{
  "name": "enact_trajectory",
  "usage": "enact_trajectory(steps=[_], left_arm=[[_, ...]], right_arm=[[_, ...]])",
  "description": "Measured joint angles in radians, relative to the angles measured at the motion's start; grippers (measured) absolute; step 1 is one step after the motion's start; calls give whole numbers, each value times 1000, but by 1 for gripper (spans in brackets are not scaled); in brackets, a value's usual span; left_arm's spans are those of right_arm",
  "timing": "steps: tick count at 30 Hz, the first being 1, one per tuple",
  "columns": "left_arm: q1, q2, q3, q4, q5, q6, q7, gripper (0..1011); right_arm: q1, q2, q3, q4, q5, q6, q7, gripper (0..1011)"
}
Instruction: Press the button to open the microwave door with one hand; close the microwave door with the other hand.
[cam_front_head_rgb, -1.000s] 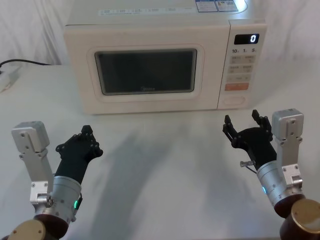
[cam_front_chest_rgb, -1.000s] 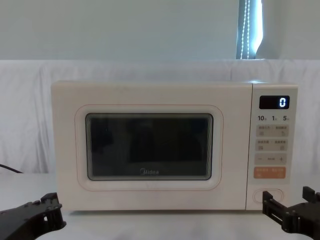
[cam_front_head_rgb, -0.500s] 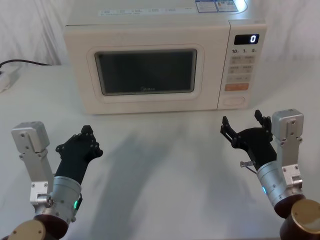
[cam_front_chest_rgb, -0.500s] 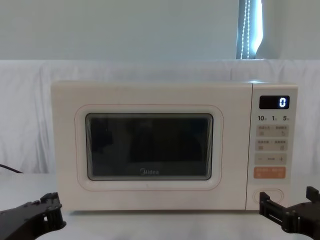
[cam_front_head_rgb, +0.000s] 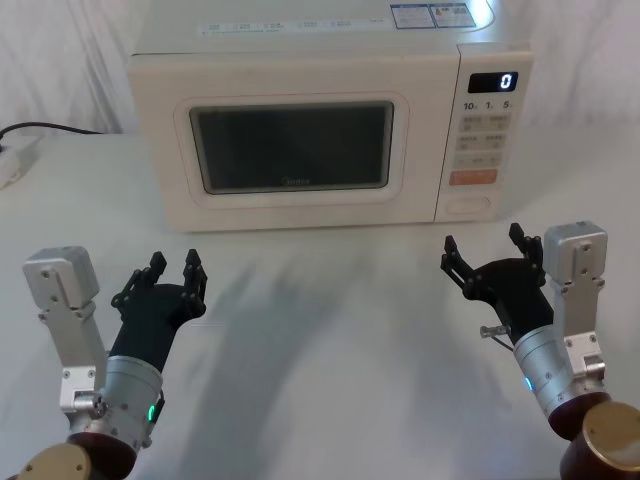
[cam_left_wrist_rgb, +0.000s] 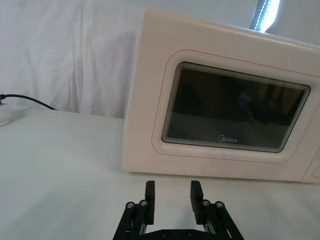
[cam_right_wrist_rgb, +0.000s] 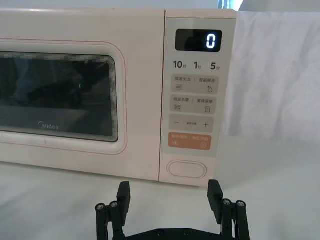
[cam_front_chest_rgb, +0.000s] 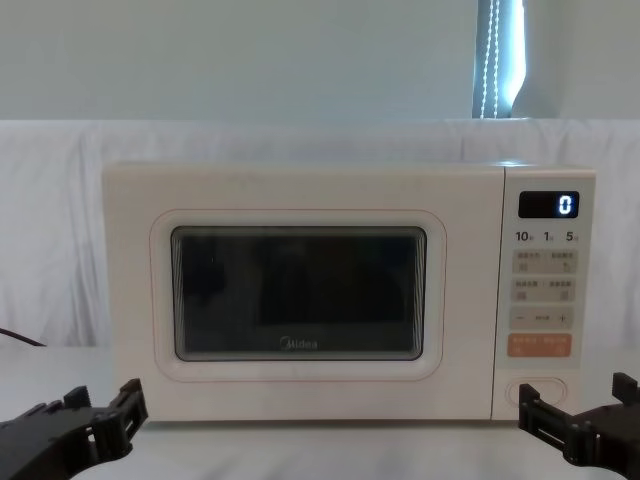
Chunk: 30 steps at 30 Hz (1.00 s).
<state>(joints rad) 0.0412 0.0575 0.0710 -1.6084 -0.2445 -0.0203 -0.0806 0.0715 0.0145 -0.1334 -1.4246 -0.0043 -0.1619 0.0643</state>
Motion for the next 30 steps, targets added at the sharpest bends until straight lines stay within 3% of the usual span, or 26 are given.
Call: enact_trajectory(steps=[14, 19, 30], left_arm=[[0, 0, 0, 0, 0, 0, 0, 900], [0, 0, 0, 0, 0, 0, 0, 1001], [0, 0, 0, 0, 0, 0, 0, 1001]], right_arm=[[0, 0, 0, 0, 0, 0, 0, 1002], [0, 0, 0, 0, 0, 0, 0, 1002], [0, 0, 0, 0, 0, 0, 0, 1002]])
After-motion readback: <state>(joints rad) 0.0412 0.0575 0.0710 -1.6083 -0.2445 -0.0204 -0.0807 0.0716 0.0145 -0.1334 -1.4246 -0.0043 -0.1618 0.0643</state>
